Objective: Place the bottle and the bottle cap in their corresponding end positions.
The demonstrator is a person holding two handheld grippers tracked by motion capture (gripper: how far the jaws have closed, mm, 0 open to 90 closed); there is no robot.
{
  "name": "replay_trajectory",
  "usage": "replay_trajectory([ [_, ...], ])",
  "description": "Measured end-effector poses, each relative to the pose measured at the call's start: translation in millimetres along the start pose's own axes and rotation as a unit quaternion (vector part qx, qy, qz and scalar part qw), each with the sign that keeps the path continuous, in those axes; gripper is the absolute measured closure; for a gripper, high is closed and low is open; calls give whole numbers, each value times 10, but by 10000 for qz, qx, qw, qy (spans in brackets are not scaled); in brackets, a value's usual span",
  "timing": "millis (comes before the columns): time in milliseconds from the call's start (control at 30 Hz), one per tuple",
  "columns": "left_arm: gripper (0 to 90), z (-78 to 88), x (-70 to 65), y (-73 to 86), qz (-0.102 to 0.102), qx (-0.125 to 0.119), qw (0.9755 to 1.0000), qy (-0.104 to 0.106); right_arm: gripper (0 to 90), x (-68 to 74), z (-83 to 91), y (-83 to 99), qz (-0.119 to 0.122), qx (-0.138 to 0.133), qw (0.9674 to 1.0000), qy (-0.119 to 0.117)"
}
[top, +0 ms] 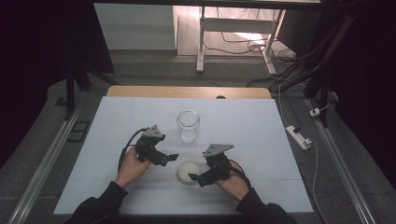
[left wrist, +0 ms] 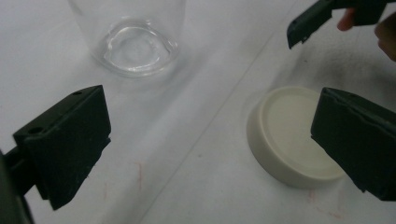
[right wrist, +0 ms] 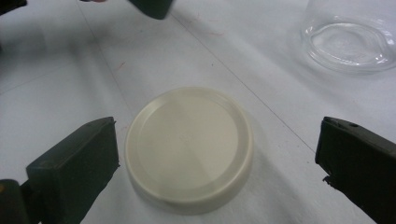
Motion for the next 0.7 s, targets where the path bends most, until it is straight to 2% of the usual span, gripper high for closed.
replay_trajectory([
  [300,0,159,-70,188,102,30,9999,11,0,-42,102,27,-75,-5,10000,55],
  [500,0,232,-85,358,182,109,9998,-58,0,-52,173,93,-149,63,9998,64],
  [700,0,347,-90,519,375,161,9991,-115,0,-92,276,170,-152,127,9996,222],
])
Point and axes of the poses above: each handheld gripper's, and its own axes: z roughly backward along the jaws, y roughly out of its underside, x roughly to its left, the point moved 9 cm from there along -z, roughly forward along the jaws, and after that the axes turned 10 degrees about z, right-handed, at the moved point
